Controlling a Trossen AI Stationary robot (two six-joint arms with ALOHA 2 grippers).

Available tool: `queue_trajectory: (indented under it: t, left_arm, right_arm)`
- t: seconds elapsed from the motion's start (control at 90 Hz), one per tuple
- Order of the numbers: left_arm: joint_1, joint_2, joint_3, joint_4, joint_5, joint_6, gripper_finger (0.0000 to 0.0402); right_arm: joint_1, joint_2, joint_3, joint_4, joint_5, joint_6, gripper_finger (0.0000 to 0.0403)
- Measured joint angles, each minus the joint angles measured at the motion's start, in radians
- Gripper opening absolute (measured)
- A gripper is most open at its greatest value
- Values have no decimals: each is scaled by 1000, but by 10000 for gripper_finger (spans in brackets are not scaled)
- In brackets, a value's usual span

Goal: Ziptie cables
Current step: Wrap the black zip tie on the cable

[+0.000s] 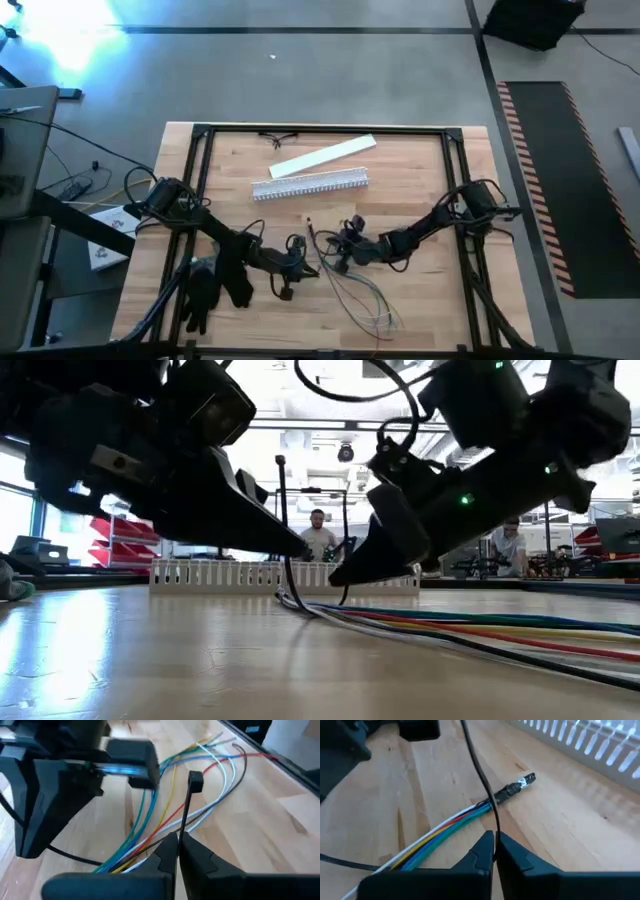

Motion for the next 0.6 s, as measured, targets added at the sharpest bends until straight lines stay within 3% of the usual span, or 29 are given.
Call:
queue_trajectory:
  t: [0.3,0.6]
  left_arm:
    - [31,0,0,4,68,-54,0]
    - [75,0,0,28,205,-94,0]
  right_arm:
    - [29,-1,217,-523,99,-64,0]
    - [31,-1,277,-644,133,-189,0]
